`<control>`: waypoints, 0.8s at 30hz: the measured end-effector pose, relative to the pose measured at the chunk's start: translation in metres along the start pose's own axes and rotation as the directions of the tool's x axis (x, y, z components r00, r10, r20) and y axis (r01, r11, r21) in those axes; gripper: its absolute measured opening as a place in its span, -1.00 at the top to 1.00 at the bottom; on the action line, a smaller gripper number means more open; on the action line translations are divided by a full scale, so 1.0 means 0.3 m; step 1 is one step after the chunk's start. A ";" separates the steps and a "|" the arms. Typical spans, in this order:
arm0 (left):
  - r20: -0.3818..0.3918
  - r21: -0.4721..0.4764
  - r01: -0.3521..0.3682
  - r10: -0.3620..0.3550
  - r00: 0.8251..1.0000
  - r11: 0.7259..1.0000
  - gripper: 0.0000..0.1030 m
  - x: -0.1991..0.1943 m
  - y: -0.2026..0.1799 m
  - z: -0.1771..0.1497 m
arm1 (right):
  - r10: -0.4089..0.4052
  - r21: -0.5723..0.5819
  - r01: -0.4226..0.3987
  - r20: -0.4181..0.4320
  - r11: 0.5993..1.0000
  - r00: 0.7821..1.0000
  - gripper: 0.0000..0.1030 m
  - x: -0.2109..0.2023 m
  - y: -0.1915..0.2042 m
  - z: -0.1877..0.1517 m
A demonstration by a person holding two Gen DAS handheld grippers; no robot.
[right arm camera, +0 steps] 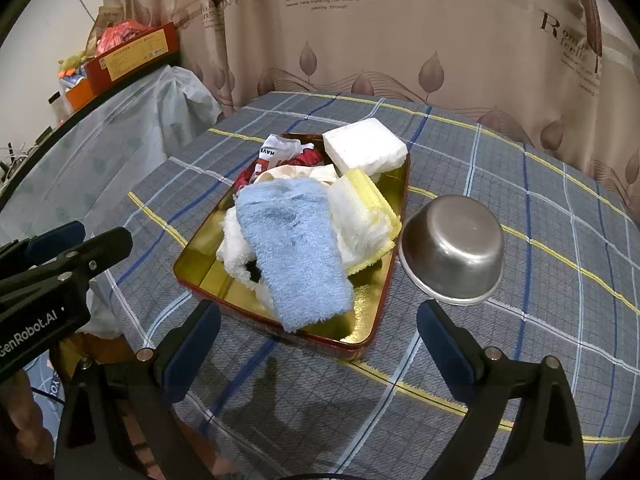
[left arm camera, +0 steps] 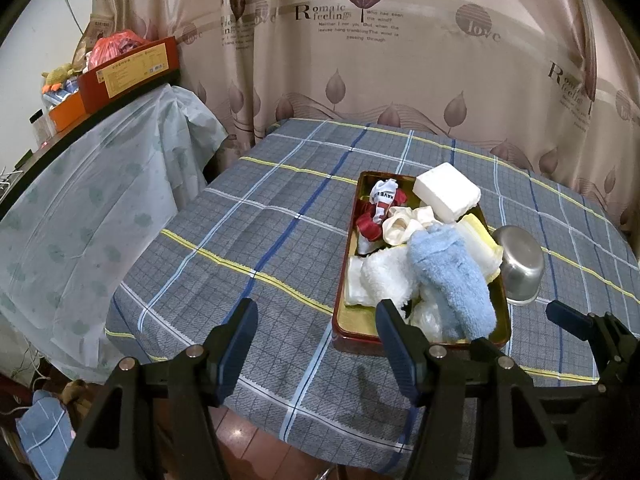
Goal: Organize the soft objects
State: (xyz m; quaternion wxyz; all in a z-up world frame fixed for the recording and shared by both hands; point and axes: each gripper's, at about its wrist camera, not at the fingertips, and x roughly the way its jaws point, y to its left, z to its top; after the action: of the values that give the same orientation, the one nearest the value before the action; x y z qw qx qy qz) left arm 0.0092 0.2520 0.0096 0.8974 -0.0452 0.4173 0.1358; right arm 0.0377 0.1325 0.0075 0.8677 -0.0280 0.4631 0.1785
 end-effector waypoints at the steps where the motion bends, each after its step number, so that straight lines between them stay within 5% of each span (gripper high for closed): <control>1: 0.000 -0.001 0.000 0.000 1.000 1.000 -0.22 -0.001 0.000 0.000 | 0.001 0.002 -0.001 0.002 1.000 1.000 -0.89 -0.003 0.000 -0.001; 24: 0.005 0.018 0.012 -0.012 1.000 1.000 -0.22 0.002 -0.018 -0.002 | 0.004 -0.012 -0.004 -0.023 1.000 1.000 -0.90 0.008 0.021 -0.011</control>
State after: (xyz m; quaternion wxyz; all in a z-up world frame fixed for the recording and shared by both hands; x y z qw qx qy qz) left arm 0.0105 0.2468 0.0085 0.8997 -0.0391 0.4159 0.1268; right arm 0.0342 0.1384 0.0045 0.8618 -0.0345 0.4720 0.1827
